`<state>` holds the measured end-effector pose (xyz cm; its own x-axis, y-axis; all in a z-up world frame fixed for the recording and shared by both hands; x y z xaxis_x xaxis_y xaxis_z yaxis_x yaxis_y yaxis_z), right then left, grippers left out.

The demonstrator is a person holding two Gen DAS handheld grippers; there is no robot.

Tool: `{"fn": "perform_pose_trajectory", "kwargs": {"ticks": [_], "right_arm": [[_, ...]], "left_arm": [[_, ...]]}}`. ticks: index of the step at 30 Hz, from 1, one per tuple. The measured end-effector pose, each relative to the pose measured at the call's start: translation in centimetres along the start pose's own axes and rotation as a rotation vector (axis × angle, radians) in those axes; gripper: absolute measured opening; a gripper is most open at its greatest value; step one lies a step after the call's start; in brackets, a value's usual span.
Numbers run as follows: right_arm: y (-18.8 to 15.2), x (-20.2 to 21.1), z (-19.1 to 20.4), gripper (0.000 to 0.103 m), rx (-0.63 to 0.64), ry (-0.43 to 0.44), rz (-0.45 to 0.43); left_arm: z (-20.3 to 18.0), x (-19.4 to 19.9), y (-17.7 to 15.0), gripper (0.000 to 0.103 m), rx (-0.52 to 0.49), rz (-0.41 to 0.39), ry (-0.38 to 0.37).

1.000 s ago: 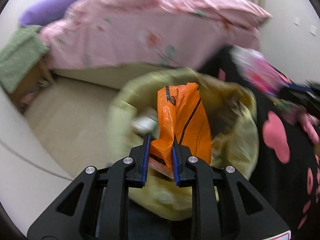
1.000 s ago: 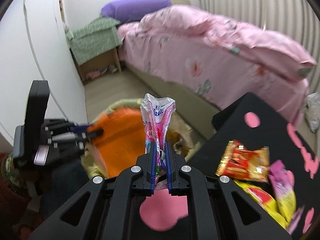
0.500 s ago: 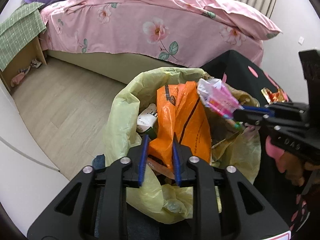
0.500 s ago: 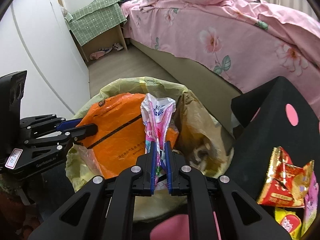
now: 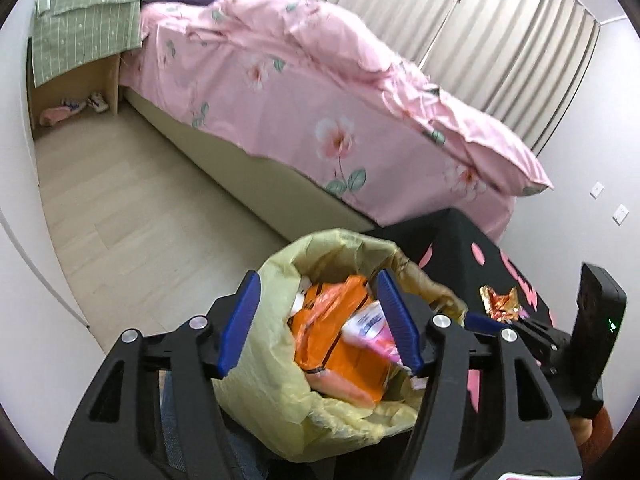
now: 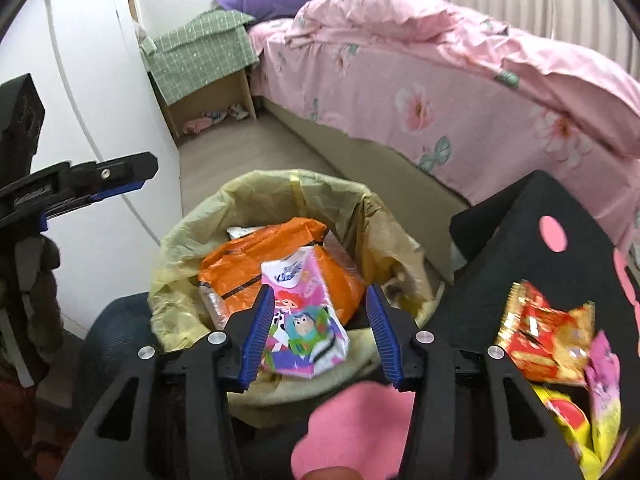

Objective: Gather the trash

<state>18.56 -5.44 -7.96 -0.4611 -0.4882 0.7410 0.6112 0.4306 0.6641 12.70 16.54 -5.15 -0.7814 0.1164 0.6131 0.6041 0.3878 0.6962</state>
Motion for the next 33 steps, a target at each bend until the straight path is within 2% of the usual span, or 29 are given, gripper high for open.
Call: {"fn": "perform_pose_trajectory", "kwargs": {"ticks": [5, 9, 16, 21, 25, 27, 29, 33], "right_arm": [[-1.2, 5.0, -1.6, 0.045, -0.008, -0.077, -0.084], [-3.4, 9.8, -4.4, 0.045, -0.047, -0.164, -0.14], [-8.3, 16.3, -9.4, 0.046, -0.126, -0.331, -0.19], [-11.6, 18.8, -11.9, 0.046, -0.209, -0.356, -0.205], [-14.0, 19.5, -13.3, 0.046, -0.274, -0.36, -0.206], [-15.2, 19.7, -13.6, 0.046, -0.306, -0.36, -0.207], [-16.3, 19.9, -13.7, 0.046, -0.336, -0.349, -0.208], [-18.2, 20.0, -13.6, 0.046, -0.358, -0.355, -0.198]], "left_arm": [[-3.2, 0.3, -0.1, 0.059, -0.052, 0.007, -0.051], [-7.6, -0.4, -1.3, 0.059, -0.129, 0.035, -0.138], [-15.6, -1.5, -4.6, 0.059, -0.293, 0.089, -0.297], [-20.0, -2.3, -6.8, 0.059, -0.417, 0.113, -0.402], [-23.3, -4.9, -6.2, 0.059, -0.478, 0.167, -0.5], [-25.5, -7.2, -4.8, 0.059, -0.511, 0.168, -0.51], [-26.9, -9.8, -3.9, 0.059, -0.526, 0.18, -0.481], [-28.2, -14.7, -4.0, 0.059, -0.562, 0.286, -0.452]]}}
Point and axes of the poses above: each gripper's, at about its wrist camera, not at the fingertips, and x roughly against the way its jaws point, z to its left, y to its top, the point moved 2 cm from there along -x, roughly the way its jaws point, and after that the axes turned 1 degree about -z, right-handed, at the moved point
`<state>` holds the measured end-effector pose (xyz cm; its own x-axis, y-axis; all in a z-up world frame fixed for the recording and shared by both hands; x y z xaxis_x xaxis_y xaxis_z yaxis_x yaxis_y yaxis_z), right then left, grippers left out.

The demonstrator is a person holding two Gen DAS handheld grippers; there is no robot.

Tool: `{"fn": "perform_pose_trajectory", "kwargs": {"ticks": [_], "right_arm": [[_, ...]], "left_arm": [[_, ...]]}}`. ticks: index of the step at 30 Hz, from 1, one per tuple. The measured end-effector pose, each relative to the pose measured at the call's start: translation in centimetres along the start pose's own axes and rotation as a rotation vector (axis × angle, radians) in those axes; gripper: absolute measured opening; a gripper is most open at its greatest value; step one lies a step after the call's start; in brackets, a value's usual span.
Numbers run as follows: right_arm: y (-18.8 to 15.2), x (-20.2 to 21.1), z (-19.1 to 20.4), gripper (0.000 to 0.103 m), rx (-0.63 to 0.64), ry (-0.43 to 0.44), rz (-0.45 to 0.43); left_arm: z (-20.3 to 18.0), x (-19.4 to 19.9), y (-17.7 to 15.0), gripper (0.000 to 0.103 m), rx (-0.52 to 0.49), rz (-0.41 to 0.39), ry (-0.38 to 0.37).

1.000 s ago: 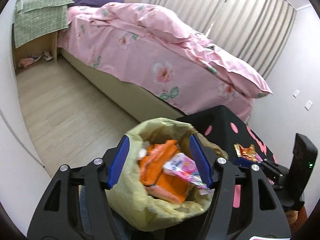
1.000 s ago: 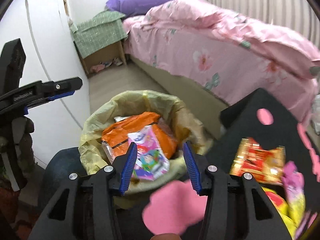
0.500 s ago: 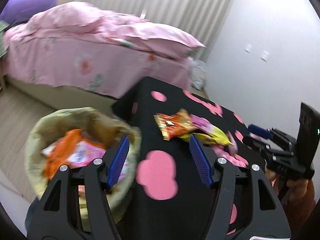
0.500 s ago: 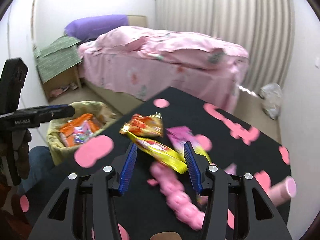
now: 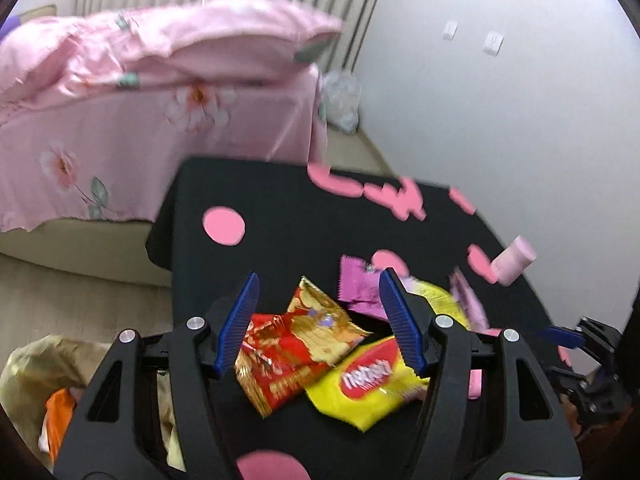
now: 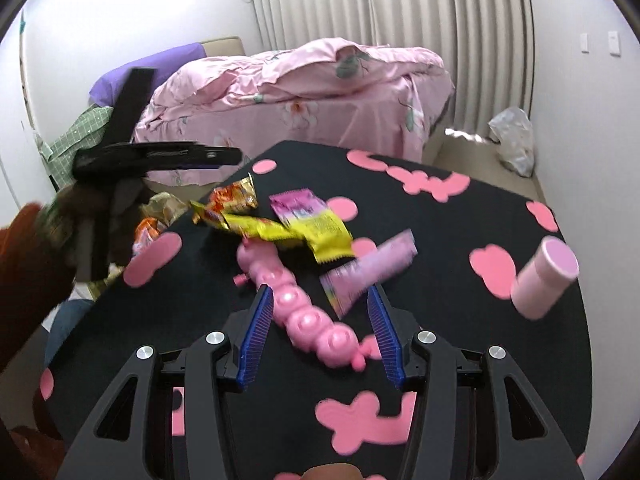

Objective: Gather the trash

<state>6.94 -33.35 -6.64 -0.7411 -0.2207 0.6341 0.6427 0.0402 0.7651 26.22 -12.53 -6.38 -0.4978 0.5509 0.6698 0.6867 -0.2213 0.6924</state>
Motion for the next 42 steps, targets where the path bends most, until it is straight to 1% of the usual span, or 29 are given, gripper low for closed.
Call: {"fn": "perform_pose_trajectory", "kwargs": {"ticks": [2, 5, 8, 10, 12, 14, 17, 19, 21, 23, 26, 28, 31, 34, 36, 38, 40, 42], "right_arm": [[-0.8, -0.1, -0.3, 0.046, 0.005, 0.004, 0.013], [-1.2, -0.6, -0.7, 0.046, 0.015, -0.001, 0.028], [-1.2, -1.1, -1.1, 0.046, 0.003, 0.001, 0.027], [-0.9, -1.5, -1.2, 0.046, -0.014, 0.011, 0.019], [-0.5, -1.7, -1.2, 0.047, -0.027, 0.015, 0.006], [-0.1, -1.8, -1.1, 0.058, -0.045, 0.024, -0.004], [0.7, -1.9, -0.7, 0.058, -0.072, 0.054, -0.017], [1.2, -2.0, 0.0, 0.058, -0.049, 0.053, -0.016], [1.5, -2.5, 0.7, 0.058, -0.037, 0.044, 0.01], [2.0, -3.1, 1.4, 0.058, -0.031, 0.04, 0.02], [2.9, -4.0, 2.4, 0.058, -0.015, 0.014, 0.024], [3.4, -4.8, 3.0, 0.058, -0.012, -0.003, 0.031], [4.1, -5.8, 3.5, 0.058, -0.029, -0.003, 0.037], [4.6, -6.5, 3.8, 0.058, -0.07, 0.044, 0.041], [4.7, -6.8, 4.2, 0.058, -0.081, 0.059, 0.048], [4.7, -6.8, 4.6, 0.058, -0.063, 0.043, 0.05], [4.5, -6.8, 4.8, 0.058, -0.03, 0.008, 0.053], [4.2, -6.5, 4.5, 0.058, -0.006, -0.044, 0.045]], "left_arm": [[0.2, -1.2, -0.6, 0.059, -0.001, 0.063, -0.016], [-0.2, -1.1, -2.5, 0.059, -0.007, 0.109, -0.031], [-0.8, 0.6, -4.6, 0.059, -0.004, 0.115, -0.041], [-1.3, 2.1, -6.1, 0.059, 0.01, 0.116, -0.026], [-1.8, 3.1, -7.1, 0.059, 0.031, 0.118, -0.036], [-2.1, 4.1, -8.1, 0.059, 0.074, 0.115, -0.049], [-2.4, 5.1, -9.3, 0.059, 0.121, 0.104, -0.074], [-2.6, 5.9, -10.0, 0.059, 0.137, 0.084, -0.055], [-2.6, 6.7, -10.6, 0.059, 0.149, 0.059, -0.002], [-2.4, 7.4, -11.0, 0.059, 0.182, 0.033, 0.049], [-1.4, 8.7, -11.6, 0.059, 0.248, 0.001, 0.077], [-0.9, 9.4, -11.9, 0.059, 0.263, -0.009, 0.079], [-0.5, 9.9, -12.2, 0.06, 0.263, -0.012, 0.061], [-0.6, 9.9, -12.4, 0.061, 0.243, -0.003, 0.043], [-0.9, 9.9, -12.5, 0.061, 0.248, 0.012, 0.005], [-1.1, 9.9, -12.8, 0.061, 0.27, 0.036, -0.052], [-1.5, 10.2, -13.0, 0.062, 0.274, 0.045, -0.072], [-1.9, 10.8, -13.3, 0.062, 0.266, 0.048, -0.08]]}}
Point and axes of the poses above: each gripper's, at about its wrist camera, not at the fingertips, and x roughly against the way its jaws point, z to its left, y to its top, the point moved 2 cm from there along -x, roughly the way its jaws point, and after that the axes turned 1 degree about -z, right-handed, at the moved point
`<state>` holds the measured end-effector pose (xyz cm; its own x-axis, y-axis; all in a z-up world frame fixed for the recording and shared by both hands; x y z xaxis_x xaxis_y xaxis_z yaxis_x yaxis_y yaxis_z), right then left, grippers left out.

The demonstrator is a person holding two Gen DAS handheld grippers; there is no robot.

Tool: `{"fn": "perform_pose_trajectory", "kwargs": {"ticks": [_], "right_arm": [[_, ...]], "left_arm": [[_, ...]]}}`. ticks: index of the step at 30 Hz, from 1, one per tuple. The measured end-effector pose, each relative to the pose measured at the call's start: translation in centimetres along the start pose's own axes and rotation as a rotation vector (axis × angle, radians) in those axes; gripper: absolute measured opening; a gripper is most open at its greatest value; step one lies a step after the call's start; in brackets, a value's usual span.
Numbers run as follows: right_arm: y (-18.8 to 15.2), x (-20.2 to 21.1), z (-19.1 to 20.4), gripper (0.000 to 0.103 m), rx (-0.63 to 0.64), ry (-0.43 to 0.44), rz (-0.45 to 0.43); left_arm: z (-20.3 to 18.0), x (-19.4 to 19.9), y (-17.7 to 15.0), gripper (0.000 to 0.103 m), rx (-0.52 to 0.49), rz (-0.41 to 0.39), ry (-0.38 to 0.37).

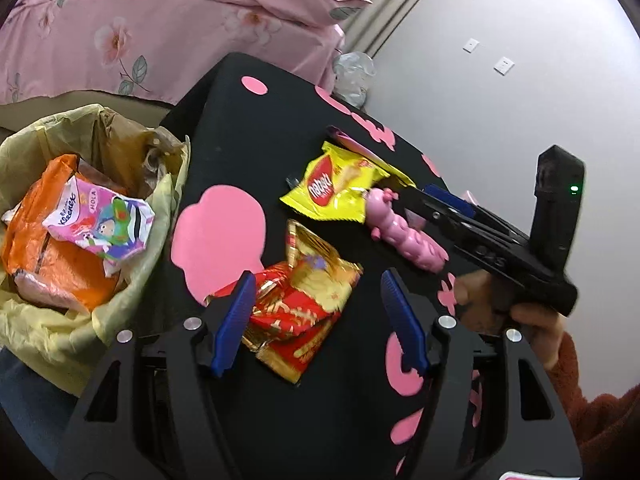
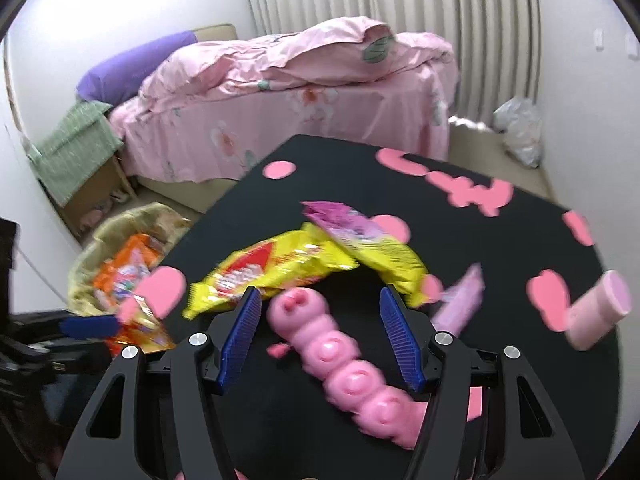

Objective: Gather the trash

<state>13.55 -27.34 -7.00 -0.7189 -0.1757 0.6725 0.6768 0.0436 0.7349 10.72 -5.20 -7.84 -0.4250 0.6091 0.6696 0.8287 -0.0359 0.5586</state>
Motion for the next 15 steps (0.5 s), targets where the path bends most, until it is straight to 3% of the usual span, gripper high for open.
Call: {"fn": "perform_pose_trajectory", "kwargs": {"ticks": [4, 8, 11, 15], "right_arm": [[-1.1, 0.7, -2.5, 0.058, -0.024, -0.119, -0.011], [-2.4, -1.1, -6.0, 0.058, -0.132, -0.128, 0.098], [-3.4, -1.7, -7.3, 0.058, -0.135, -0.152, 0.144], [-4.4, -1.0, -8.4, 0.058, -0.106, -0.202, 0.144]], "left_arm": [[-0.8, 0.9, -0.5, 0.065, -0.025, -0.001, -0.013], [-1.7, 0.6, -1.3, 0.066, -0.064, 0.043, -0.029], [-2.5, 0.5, -1.9, 0.065, -0.087, 0.069, -0.042], [-3.2, 1.7, -1.6, 0.066, -0.144, -0.01, 0.033]]}}
Point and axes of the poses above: each gripper's, at about its wrist camera, not at the fingertips, and x roughly against the way its jaws point, z to its left, y to its top, the point moved 2 cm from there along -x, roughly the way its jaws point, and after that the axes turned 1 degree about -z, right-handed, at the moved point
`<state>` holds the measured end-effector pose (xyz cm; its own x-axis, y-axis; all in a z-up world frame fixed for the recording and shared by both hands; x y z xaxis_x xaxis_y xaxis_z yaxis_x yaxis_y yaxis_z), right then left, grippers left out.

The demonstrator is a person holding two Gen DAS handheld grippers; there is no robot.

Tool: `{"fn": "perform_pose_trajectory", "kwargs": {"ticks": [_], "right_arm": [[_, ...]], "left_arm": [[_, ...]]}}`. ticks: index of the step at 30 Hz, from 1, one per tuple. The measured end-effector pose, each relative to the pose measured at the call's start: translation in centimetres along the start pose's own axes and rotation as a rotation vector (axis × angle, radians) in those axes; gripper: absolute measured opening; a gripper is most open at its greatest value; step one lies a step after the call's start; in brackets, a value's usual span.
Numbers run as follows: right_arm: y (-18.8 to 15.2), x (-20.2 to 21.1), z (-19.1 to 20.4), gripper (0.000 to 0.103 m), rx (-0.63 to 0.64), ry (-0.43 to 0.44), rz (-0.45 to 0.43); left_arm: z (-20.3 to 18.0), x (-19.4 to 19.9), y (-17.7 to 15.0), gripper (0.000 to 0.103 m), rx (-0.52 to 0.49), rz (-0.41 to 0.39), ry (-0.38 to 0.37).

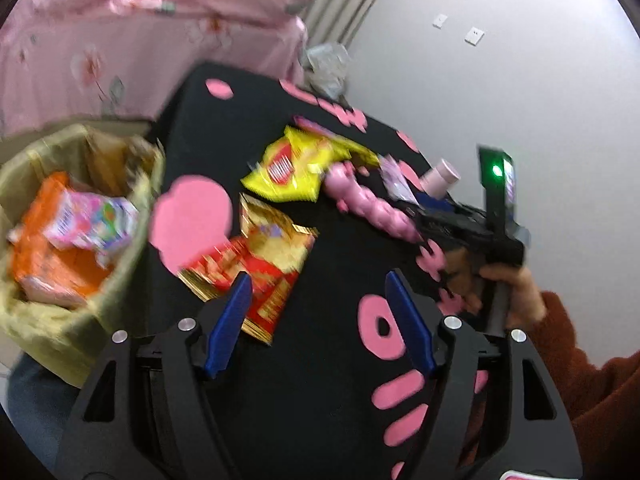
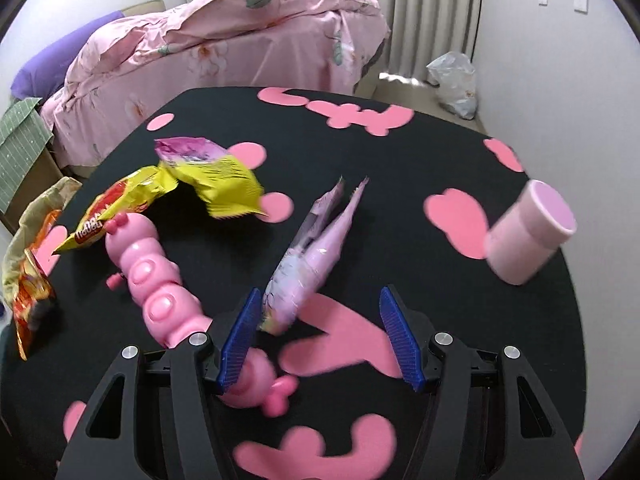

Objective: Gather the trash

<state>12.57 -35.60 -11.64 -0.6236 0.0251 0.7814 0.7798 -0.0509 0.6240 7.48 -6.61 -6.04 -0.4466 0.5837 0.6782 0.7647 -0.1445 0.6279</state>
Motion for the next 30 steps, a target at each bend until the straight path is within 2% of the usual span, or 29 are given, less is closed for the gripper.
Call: {"fn": "perform_pose_trajectory", "kwargs": {"ticks": [3, 7, 16, 19, 23, 26, 27, 30], "right_arm": [[-0.8, 0.3, -1.5, 0.058, -0.03, 0.006, 0.005], [-2.0, 0.7, -2.5, 0.058, -0.069, 0.066, 0.006], [-3.1, 0.9, -2.6, 0.058, -0.045, 0.083, 0.002], [-3.2, 1.0, -2.9, 0.059, -0.059, 0.095, 0.008], [-3.6, 1.5, -2.8, 0.058, -0.022, 0.112, 0.007], [-3.8, 2.1, -3.0, 0.058, -0.057, 0.123, -0.029], [-3.7, 2.3, -3.0, 0.058, -0.065, 0.127, -0.047], [-2.8, 2.4, -2.8, 0.058, -0.074, 0.096, -0.08]], "left_arm": [[0.0, -0.4, 0.4, 0.067, -0.071, -0.027, 0.132], [0.6, -2.3, 0.1, 0.067, -0.085, 0.033, 0.18], [-1.6, -3.3, -0.5, 0.069, -0.121, 0.066, 0.156], [-1.8, -3.0, -0.4, 0.069, -0.101, 0.064, 0.119], [-1.8, -2.1, -0.1, 0.069, -0.083, 0.016, 0.093], [-1.3, -1.5, 0.1, 0.069, -0.05, -0.021, 0.082], [-1.0, -1.3, 0.1, 0.07, -0.033, -0.034, 0.064], [-0.7, -0.8, 0.2, 0.082, -0.009, -0.058, 0.025]]}}
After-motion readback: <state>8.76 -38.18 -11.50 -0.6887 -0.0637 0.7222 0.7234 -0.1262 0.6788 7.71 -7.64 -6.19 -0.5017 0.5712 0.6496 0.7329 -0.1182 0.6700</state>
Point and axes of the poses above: each gripper's, at about its wrist camera, not at the fingertips, and x roughly against the way its jaws point, z to its left, y to its top, the point moved 2 cm from there along -x, roughly the way its jaws point, and after that the axes turned 1 degree about -z, right-handed, at the moved point
